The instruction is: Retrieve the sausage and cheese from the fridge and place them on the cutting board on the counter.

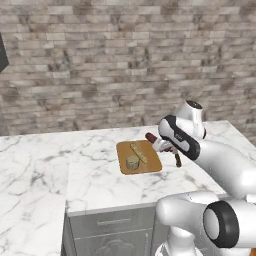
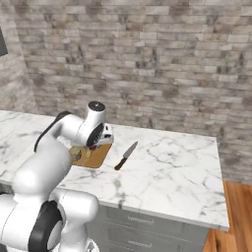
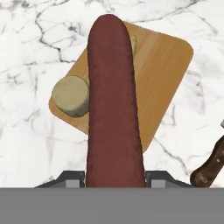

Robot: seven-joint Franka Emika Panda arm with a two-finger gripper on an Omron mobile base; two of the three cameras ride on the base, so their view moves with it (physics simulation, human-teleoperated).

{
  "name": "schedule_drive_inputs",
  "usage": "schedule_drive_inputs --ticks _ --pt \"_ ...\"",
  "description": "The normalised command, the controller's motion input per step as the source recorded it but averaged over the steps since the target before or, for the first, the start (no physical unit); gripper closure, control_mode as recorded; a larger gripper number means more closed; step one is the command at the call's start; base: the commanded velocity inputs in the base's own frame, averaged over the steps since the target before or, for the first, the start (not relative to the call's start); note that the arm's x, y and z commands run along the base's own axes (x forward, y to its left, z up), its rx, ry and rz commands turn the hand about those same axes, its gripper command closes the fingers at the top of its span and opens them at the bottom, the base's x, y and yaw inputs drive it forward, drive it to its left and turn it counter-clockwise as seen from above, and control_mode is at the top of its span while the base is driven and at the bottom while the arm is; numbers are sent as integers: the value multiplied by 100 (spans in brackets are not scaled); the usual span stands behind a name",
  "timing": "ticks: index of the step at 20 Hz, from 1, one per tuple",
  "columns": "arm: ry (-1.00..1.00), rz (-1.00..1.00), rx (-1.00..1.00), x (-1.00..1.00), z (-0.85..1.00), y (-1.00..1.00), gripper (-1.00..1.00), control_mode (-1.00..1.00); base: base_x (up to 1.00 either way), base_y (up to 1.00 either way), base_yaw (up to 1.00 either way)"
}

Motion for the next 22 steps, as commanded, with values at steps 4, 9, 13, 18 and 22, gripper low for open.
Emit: schedule_drive_inputs --ticks 4,9,13,18,22 --pt "0 0 0 55 -22 -3 100 -100 0 0 0" --pt "0 0 0 48 -25 0 100 -100 0 0 0" --pt "0 0 0 15 -34 0 100 -100 0 0 0" --pt "-1 0 0 4 -31 0 100 -100 0 0 0" --pt "-7 0 0 1 -19 16 100 -100 0 0 0"
